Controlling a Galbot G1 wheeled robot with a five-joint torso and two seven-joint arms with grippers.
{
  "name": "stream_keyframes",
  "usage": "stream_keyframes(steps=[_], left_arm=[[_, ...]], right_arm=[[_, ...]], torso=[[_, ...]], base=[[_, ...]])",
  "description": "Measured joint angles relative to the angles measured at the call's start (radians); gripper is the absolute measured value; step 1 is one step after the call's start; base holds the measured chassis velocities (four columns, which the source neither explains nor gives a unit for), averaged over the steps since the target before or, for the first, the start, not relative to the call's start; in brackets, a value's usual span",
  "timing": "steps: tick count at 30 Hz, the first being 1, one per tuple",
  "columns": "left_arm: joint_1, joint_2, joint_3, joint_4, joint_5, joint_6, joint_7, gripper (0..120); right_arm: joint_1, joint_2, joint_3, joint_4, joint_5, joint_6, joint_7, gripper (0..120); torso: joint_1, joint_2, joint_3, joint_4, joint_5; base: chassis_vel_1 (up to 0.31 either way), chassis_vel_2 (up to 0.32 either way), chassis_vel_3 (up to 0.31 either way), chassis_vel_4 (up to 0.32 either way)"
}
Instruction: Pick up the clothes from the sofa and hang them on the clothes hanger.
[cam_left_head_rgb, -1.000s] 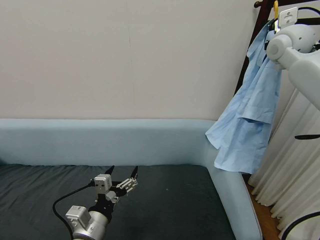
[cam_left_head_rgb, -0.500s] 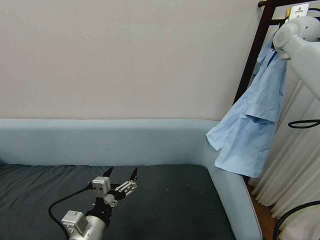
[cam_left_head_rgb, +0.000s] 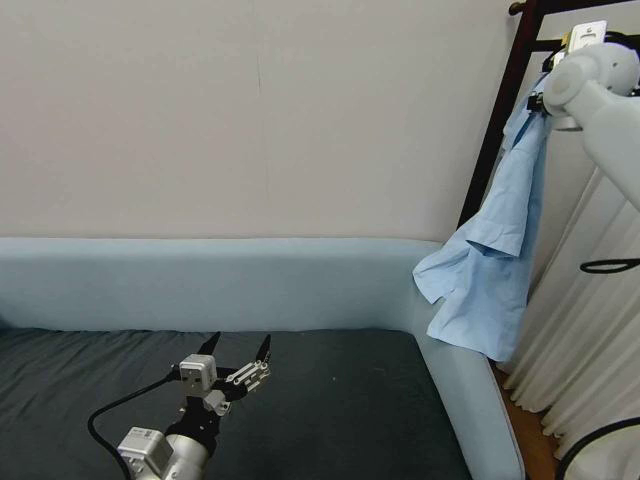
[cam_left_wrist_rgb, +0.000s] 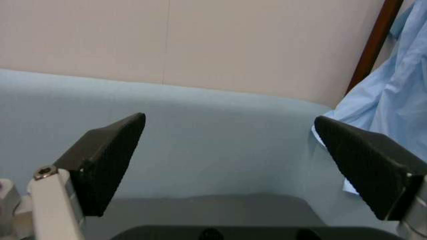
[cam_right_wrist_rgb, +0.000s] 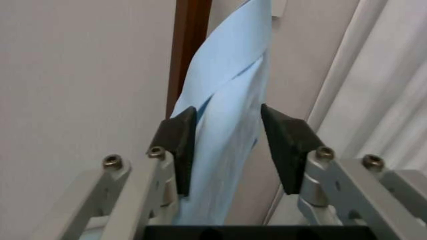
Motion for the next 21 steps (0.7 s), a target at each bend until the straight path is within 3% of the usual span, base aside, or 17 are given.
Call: stream_keyframes(steps=[4, 7, 8, 9, 12, 14, 15, 18, 19, 21], left_arm=[[0.002, -0.008, 0.007, 0.009, 0.011, -0.003, 0.001, 100], [0.006, -0.025, 0.009, 0.014, 0.028, -0.025, 0.007, 100], [0.006, -0.025, 0.009, 0.014, 0.028, -0.025, 0.007, 100], [0.012, -0.032, 0.009, 0.02, 0.04, -0.042, 0.012, 100], [0.039, -0.055, 0.017, 0.051, 0.082, -0.084, 0.031, 100], [0.05, -0.074, 0.031, 0.075, 0.116, -0.109, 0.046, 100], [0.05, -0.074, 0.031, 0.075, 0.116, -0.109, 0.046, 100], [0.047, -0.122, 0.054, 0.122, 0.155, -0.154, 0.062, 100], [0.047, -0.122, 0.054, 0.122, 0.155, -0.154, 0.062, 100], [0.057, -0.172, 0.052, 0.156, 0.18, -0.181, 0.067, 100]], right_arm=[[-0.08, -0.097, 0.045, 0.167, 0.007, 0.039, -0.013, 54], [-0.214, -0.197, 0.158, 0.339, 0.008, 0.16, -0.087, 68], [-0.214, -0.197, 0.158, 0.339, 0.008, 0.16, -0.087, 68], [-0.284, -0.241, 0.226, 0.408, 0.009, 0.213, -0.126, 72], [-0.564, -0.37, 0.438, 0.608, 0.022, 0.321, -0.204, 86], [-0.759, -0.417, 0.559, 0.708, 0.005, 0.361, -0.22, 94], [-0.759, -0.417, 0.559, 0.708, 0.005, 0.361, -0.22, 94], [-1.112, -0.395, 0.745, 0.8, -0.097, 0.459, -0.22, 100], [-1.112, -0.395, 0.745, 0.8, -0.097, 0.459, -0.22, 100], [-1.339, -0.319, 0.879, 0.846, -0.166, 0.497, -0.232, 100]], torso=[[0.0, 0.0, 0.0, -0.0005, 0.0002], [0.0, 0.0, 0.0, 0.0012, -0.0003], [0.0, 0.0, 0.0, 0.0012, -0.0003], [0.0, 0.0, 0.0, 0.0015, -0.0002], [0.0, 0.0, 0.0, -0.0013, 0.0001], [0.0, 0.0, 0.0, -0.0012, 0.0006], [0.0, 0.0, 0.0, -0.0012, 0.0006], [0.0, 0.0, 0.0, 0.0007, -0.0004], [0.0, 0.0, 0.0, 0.0007, -0.0004], [0.0, 0.0, 0.0, 0.0015, 0.0]], base=[[0.0, 0.0, 0.0, 0.0], [0.0, 0.0, 0.0, 0.0], [0.0, 0.0, 0.0, 0.0], [0.0, 0.0, 0.0, 0.0], [0.0, 0.0, 0.0, 0.0], [0.0, 0.0, 0.0, 0.0], [0.0, 0.0, 0.0, 0.0], [0.0, 0.0, 0.0, 0.0], [0.0, 0.0, 0.0, 0.0], [0.0, 0.0, 0.0, 0.0]])
